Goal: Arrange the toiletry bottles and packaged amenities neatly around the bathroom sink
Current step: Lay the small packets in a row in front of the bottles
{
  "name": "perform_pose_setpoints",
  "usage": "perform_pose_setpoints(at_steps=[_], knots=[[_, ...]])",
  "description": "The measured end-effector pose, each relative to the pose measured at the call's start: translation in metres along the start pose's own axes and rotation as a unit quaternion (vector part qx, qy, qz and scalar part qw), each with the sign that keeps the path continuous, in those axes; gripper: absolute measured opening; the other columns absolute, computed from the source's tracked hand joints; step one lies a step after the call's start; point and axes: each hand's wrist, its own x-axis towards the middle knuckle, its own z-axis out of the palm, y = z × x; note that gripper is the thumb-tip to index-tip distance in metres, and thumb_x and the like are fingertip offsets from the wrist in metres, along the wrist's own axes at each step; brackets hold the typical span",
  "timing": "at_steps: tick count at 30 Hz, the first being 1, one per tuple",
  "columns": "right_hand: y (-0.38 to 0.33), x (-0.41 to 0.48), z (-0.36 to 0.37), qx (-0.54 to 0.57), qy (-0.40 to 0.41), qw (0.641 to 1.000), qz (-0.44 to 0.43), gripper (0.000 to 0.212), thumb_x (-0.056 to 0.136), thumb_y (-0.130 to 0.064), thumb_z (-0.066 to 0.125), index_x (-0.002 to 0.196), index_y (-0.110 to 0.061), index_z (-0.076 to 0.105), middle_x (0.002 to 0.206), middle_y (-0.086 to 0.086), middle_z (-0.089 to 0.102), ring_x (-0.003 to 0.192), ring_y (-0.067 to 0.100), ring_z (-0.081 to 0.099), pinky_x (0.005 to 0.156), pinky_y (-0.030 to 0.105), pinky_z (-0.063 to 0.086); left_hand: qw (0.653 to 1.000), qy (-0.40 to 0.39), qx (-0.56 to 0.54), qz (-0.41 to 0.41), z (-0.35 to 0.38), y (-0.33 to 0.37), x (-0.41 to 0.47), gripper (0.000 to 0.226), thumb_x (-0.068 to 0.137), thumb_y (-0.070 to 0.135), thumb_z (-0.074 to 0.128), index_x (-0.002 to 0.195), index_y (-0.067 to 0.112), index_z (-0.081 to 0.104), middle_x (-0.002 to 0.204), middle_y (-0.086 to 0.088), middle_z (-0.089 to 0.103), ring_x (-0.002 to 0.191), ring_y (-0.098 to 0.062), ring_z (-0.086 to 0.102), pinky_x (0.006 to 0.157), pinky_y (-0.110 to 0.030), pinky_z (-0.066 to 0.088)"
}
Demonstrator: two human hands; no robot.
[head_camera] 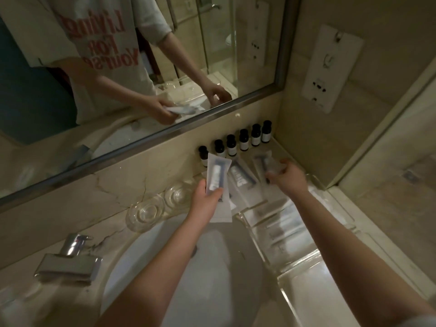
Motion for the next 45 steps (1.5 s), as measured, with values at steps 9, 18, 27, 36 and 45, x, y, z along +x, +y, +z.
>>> perform_pose_setpoints(at_steps=[9,18,27,36,45], knots=[[0.007,0.018,-0.011,-0.127,0.049,0.989,-0.054,0.05,0.084,-0.031,0.062,0.13,-0.016,0.049,0.101,0.014,0.066,0.09,0.033,0.063,0.065,0.031,0.045,1.0,-0.01,-0.019,0.011,0.011,-0.005,0.001,0.013,0.089,0.012,0.055,0.096,0.022,0.051,0.093,-0.002,0.06,0.076,-0.014,0.058,0.062,-0.025,0.046],[0.015,0.041,-0.013,-0.219,0.018,0.969,-0.109,0.04,0.09,-0.045,0.047,0.12,-0.017,0.053,0.106,0.016,0.061,0.1,0.032,0.056,0.067,0.034,0.045,0.998,-0.011,-0.054,0.006,0.015,-0.004,0.001,0.015,0.089,0.013,0.055,0.102,0.02,0.053,0.096,-0.004,0.062,0.084,-0.018,0.061,0.072,-0.032,0.05],[0.001,0.02,0.017,-0.194,0.028,0.972,-0.129,0.04,0.084,-0.034,0.059,0.121,-0.017,0.057,0.113,0.016,0.056,0.097,0.037,0.059,0.078,0.039,0.05,0.996,-0.004,-0.084,-0.003,0.013,-0.008,-0.004,0.017,0.089,0.011,0.054,0.089,0.028,0.053,0.089,0.0,0.062,0.076,-0.014,0.061,0.062,-0.026,0.048],[-0.007,0.023,0.025,-0.163,0.03,0.977,-0.132,0.037,0.087,-0.025,0.059,0.119,-0.007,0.056,0.116,0.021,0.053,0.095,0.036,0.059,0.075,0.033,0.045,0.995,0.0,-0.095,-0.005,0.009,-0.009,-0.006,0.016,0.09,0.011,0.054,0.105,0.017,0.053,0.093,-0.003,0.062,0.077,-0.015,0.06,0.064,-0.027,0.049],[-0.011,-0.002,0.012,-0.168,0.128,0.969,-0.126,0.047,0.089,-0.039,0.055,0.126,-0.009,0.051,0.128,0.018,0.051,0.117,0.037,0.045,0.091,0.044,0.042,0.989,0.006,-0.147,-0.009,0.012,-0.002,-0.008,0.009,0.093,0.02,0.051,0.091,0.027,0.057,0.093,-0.005,0.064,0.08,-0.02,0.062,0.069,-0.033,0.052]])
